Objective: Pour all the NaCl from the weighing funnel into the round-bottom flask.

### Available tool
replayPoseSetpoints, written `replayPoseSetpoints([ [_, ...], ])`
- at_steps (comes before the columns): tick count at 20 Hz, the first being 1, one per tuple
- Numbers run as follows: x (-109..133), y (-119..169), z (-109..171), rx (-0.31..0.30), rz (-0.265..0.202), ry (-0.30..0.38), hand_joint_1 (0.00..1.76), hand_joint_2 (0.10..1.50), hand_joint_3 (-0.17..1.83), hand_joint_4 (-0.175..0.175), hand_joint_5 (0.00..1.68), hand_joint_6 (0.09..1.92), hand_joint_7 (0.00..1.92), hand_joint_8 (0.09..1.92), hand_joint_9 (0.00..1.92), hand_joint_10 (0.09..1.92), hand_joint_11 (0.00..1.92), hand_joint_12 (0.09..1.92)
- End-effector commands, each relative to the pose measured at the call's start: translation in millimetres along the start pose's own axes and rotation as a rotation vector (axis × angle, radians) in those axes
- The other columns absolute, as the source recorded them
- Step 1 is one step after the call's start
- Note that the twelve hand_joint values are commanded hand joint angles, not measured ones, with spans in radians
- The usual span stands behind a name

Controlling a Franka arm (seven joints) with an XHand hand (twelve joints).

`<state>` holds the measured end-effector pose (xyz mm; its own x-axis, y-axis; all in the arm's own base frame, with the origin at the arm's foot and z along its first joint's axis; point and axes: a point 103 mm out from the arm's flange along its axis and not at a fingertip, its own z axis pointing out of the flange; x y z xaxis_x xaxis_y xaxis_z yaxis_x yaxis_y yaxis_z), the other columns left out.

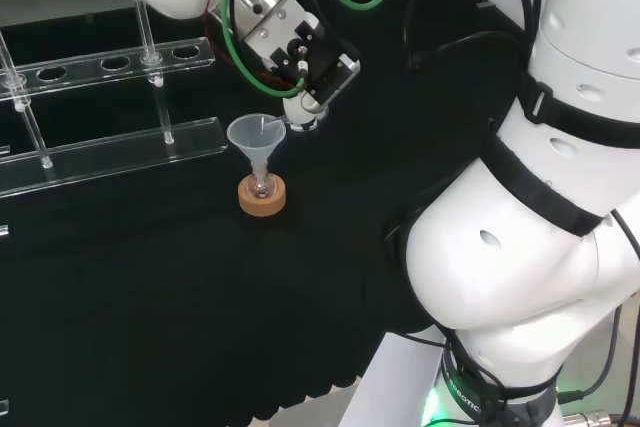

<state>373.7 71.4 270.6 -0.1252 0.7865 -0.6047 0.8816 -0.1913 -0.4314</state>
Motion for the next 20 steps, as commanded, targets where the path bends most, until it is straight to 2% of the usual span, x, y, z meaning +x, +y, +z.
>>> replayPoseSetpoints([
  [1,3,3,-3,0.018,0.011,-0.061,1.12,0.63,0.71,0.175,1.25,0.74,0.63,0.65,1.14,0.31,0.87,1.05],
  [20,4,10,-17,0.069,0.043,-0.136,1.12,0.63,0.71,0.175,1.25,0.75,0.63,0.65,1.14,0.3,0.88,1.05],
])
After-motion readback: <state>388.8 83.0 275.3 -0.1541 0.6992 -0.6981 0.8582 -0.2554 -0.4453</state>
